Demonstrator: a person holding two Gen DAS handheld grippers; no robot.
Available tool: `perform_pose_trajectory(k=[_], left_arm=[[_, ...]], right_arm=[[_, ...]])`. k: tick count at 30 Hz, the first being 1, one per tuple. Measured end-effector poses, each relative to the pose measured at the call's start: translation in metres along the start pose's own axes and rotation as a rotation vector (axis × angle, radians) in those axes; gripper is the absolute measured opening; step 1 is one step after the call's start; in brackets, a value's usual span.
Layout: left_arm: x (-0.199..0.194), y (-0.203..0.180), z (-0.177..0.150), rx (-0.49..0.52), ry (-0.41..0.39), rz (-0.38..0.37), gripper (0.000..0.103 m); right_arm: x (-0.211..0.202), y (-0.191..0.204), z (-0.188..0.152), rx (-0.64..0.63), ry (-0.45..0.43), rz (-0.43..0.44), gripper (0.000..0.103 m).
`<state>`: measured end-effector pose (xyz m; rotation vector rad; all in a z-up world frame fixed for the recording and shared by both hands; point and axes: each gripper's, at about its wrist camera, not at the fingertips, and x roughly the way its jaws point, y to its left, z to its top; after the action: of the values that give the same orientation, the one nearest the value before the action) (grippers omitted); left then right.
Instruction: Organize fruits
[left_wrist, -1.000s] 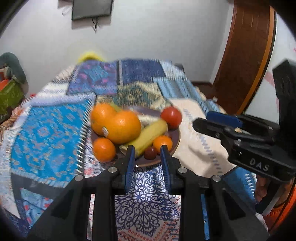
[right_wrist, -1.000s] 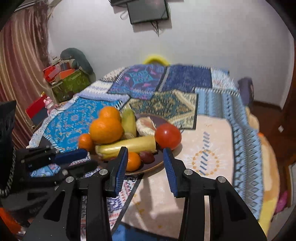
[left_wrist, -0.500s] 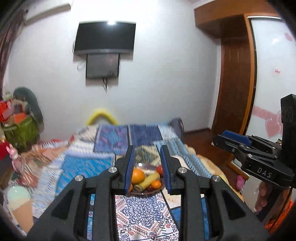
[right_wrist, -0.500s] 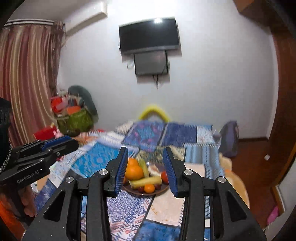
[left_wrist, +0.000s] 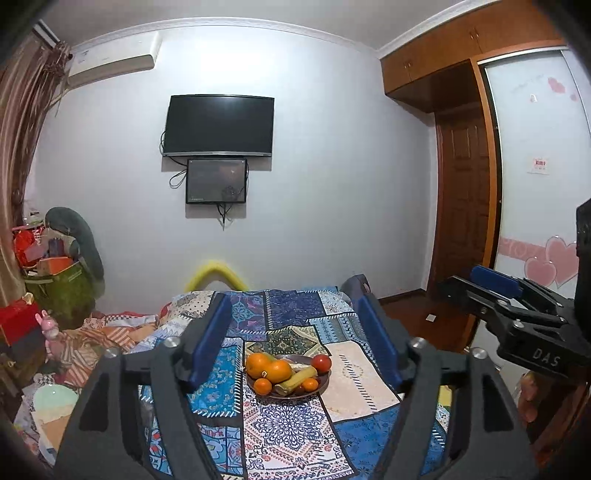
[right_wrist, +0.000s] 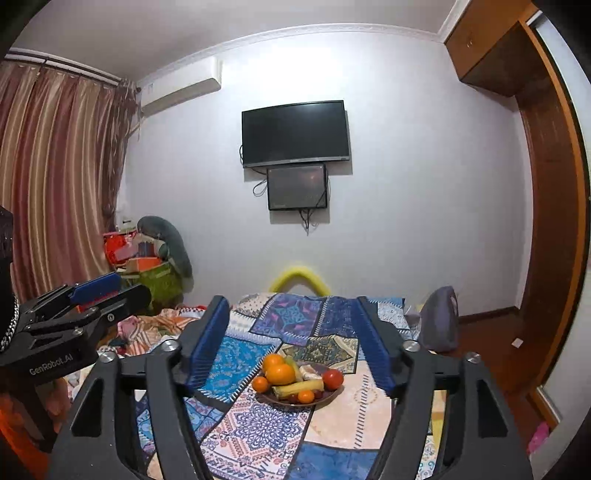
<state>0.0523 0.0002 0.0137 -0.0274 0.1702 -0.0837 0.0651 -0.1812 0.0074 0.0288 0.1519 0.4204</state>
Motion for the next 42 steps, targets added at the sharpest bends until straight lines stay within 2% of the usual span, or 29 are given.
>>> perform_pose_trajectory(k=[4,9,11,16,42], left_arm=[[-0.005,0.001,-0.001,-0.004,-0.011,0.021,0.09],[-0.006,0.0,-0.004,-0.005,-0.01,0.031,0.097],[-0.009,-0.001,-0.004,-0.008,-0.014,0.038,0.101],[-0.01,0.001,-0.007,-0.014,-0.014,0.043,0.103],[-0.01,0.003,-0.012,-0.021,-0.014,0.048,0.103]], right_arm=[[-0.004,0.001,-0.001,0.003,-0.015,-0.028,0.086],[-0.009,0.003,-0.005,0.004,-0.029,-0.063,0.103],[-0.014,0.004,-0.005,-0.001,-0.039,-0.077,0.103],[-0.019,0.006,-0.01,-0.007,-0.037,-0.084,0.103],[-0.028,0.005,-0.008,-0.004,-0.042,-0.11,0.103]])
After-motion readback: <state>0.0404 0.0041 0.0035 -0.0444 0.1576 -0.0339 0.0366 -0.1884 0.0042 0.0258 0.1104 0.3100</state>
